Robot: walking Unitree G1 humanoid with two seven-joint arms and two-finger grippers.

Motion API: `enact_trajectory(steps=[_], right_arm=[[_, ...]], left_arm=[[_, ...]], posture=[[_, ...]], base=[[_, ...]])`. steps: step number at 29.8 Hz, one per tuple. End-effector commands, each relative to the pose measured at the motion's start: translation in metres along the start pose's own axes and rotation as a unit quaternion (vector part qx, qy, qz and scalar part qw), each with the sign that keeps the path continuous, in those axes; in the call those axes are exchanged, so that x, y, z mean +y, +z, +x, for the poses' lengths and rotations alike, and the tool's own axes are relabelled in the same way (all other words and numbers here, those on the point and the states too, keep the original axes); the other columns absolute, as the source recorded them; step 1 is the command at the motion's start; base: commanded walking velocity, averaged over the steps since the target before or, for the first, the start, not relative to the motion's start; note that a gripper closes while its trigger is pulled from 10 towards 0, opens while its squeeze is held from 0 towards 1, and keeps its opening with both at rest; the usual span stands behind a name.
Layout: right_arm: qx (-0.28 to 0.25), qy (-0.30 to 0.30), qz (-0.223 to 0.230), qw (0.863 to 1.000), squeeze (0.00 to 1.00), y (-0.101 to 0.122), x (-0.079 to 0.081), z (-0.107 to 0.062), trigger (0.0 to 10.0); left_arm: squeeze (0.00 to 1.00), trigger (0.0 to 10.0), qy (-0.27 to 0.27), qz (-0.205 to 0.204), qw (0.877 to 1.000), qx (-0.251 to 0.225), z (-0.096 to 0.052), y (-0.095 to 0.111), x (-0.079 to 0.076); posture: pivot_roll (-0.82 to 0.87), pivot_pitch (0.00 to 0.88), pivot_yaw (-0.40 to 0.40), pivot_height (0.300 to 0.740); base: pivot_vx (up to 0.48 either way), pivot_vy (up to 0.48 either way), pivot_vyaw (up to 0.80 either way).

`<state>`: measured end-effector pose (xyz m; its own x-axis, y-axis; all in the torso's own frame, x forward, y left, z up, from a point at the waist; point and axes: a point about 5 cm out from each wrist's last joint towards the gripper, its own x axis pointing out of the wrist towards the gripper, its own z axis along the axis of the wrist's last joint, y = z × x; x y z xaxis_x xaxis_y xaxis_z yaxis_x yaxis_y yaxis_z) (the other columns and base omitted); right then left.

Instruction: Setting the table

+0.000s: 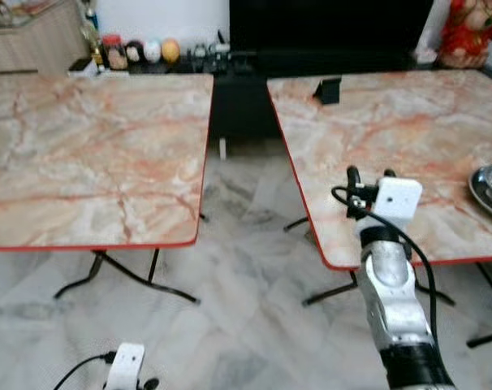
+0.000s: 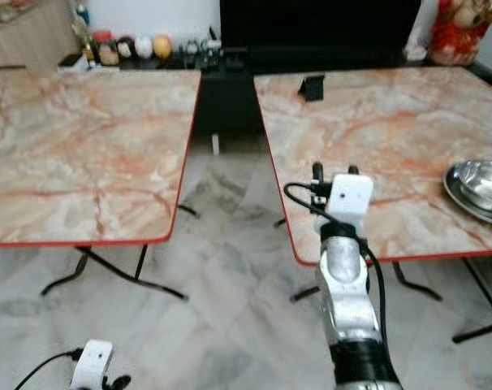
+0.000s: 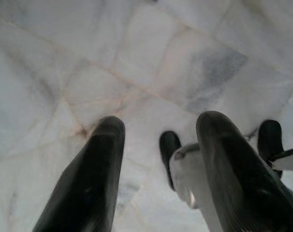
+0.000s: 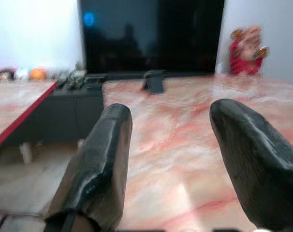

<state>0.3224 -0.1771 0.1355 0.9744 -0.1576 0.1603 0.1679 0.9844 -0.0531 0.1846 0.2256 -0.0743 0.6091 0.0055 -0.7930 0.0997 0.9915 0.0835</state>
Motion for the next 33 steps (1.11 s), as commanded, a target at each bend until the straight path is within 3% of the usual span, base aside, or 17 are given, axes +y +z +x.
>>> enact_trajectory(steps=[1,4,12,16,19,23,27,28,30,33], right_arm=[[0.020,0.013,-0.004,1.000,0.00,-0.012,0.001,-0.003,10.0],[0.036,0.018,-0.009,0.999,0.00,-0.022,-0.001,-0.005,10.0],[0.145,-0.014,-0.047,0.988,0.00,-0.080,-0.021,-0.028,10.0],[0.256,-0.013,-0.057,0.965,0.00,-0.125,-0.029,-0.061,10.0],[0.288,-0.010,-0.057,0.956,0.00,-0.136,-0.030,-0.072,10.0],[0.385,-0.026,-0.018,0.923,0.00,-0.168,-0.035,-0.114,10.0],[0.416,-0.010,-0.016,0.909,0.00,-0.177,-0.033,-0.131,10.0],[0.448,0.003,-0.030,0.893,0.00,-0.185,-0.033,-0.148,10.0],[0.482,0.001,-0.039,0.875,0.00,-0.193,-0.036,-0.167,10.0],[0.497,0.000,-0.027,0.867,0.00,-0.197,-0.036,-0.181,10.0]], left_arm=[[0.00,10.0,0.002,0.000,1.000,0.009,-0.002,-0.006,0.002],[0.00,10.0,0.002,0.002,1.000,0.009,-0.002,-0.006,0.003],[0.00,10.0,0.002,0.001,1.000,0.008,-0.002,-0.005,0.003],[0.00,10.0,0.003,-0.001,1.000,0.007,-0.001,-0.005,0.003],[0.00,10.0,0.004,-0.002,1.000,0.007,-0.001,-0.005,0.002],[0.00,10.0,0.006,-0.005,1.000,0.007,-0.001,-0.004,0.002],[0.00,10.0,0.006,-0.004,1.000,0.007,-0.001,-0.004,0.002],[0.00,10.0,0.006,-0.003,1.000,0.008,-0.001,-0.005,0.002],[0.00,10.0,0.008,-0.007,1.000,0.008,-0.001,-0.005,0.001],[0.00,10.0,0.011,-0.013,1.000,0.005,-0.001,-0.005,0.001]], posture=[[0.00,0.000,-0.003,0.740],[0.00,0.000,-0.001,0.740],[0.00,0.000,-0.002,0.740],[0.00,0.000,-0.003,0.740],[0.00,0.000,-0.003,0.740],[0.00,0.000,-0.005,0.740],[0.00,0.000,0.000,0.740],[0.02,0.000,-0.007,0.740],[0.04,0.000,-0.017,0.740],[0.04,0.000,-0.019,0.740]], base=[[0.000,0.334,0.00],[0.000,0.335,0.00],[0.000,0.335,0.00],[0.000,0.336,0.00],[0.000,0.337,0.00],[0.000,0.335,0.00],[0.000,0.336,0.00],[0.000,0.334,0.00],[0.000,0.334,0.00],[0.000,0.336,0.00]])
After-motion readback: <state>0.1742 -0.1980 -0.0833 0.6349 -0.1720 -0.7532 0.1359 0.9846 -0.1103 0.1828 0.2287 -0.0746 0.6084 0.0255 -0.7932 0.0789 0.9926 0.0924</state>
